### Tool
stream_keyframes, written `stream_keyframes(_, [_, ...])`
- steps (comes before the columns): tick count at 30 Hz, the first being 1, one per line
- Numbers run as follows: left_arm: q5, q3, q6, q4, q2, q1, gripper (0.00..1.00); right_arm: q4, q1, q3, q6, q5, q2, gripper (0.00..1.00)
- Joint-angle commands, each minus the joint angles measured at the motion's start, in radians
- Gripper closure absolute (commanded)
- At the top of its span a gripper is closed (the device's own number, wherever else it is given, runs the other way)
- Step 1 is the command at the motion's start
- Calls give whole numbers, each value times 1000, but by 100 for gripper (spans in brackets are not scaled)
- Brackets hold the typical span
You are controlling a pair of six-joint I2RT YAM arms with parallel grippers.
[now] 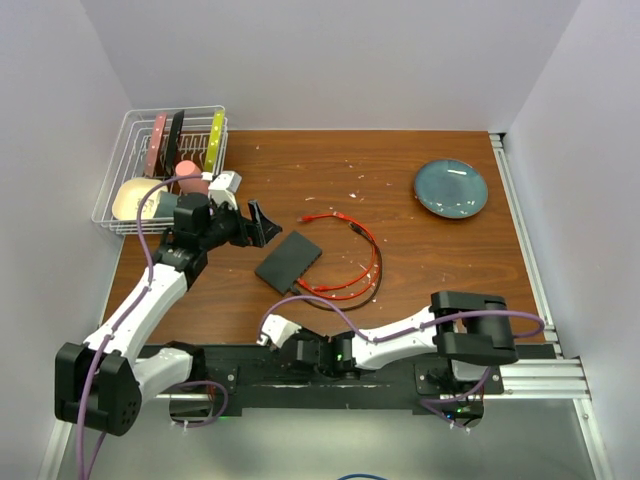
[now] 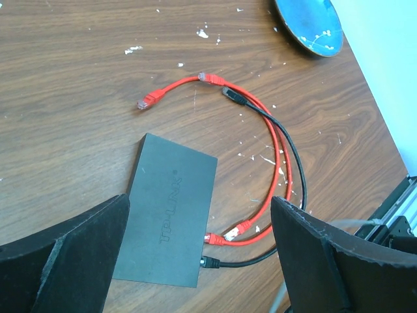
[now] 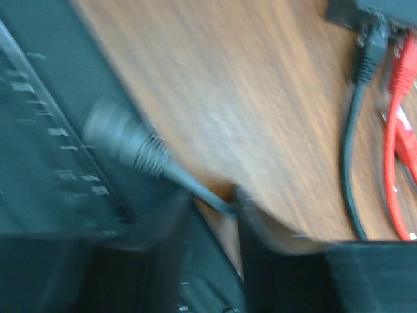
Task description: Insert the plug into the switch port
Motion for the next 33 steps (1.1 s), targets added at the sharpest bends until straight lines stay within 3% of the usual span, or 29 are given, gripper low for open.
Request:
stream_keyframes(1, [27, -8, -13, 49, -32, 13, 5, 50, 4, 39, 16, 88, 43, 94])
stream_keyframes(2, [27, -8, -13, 49, -35, 13, 5, 46, 4, 45, 20, 95, 47, 100])
stream_keyframes(12, [47, -16, -18, 87, -34, 15, 6, 41, 4, 2, 44, 192, -84, 100])
stream_keyframes(20, [194, -39, -38, 191, 11, 15, 14, 17, -39, -36, 99, 332, -274, 100])
stream_keyframes(26, [272, -55, -90, 270, 25, 13, 17, 53, -163, -78, 92, 214, -434, 100])
stream_keyframes(33, [312, -52, -139, 322, 29, -13, 18, 89, -334, -115, 87, -67, -615, 100])
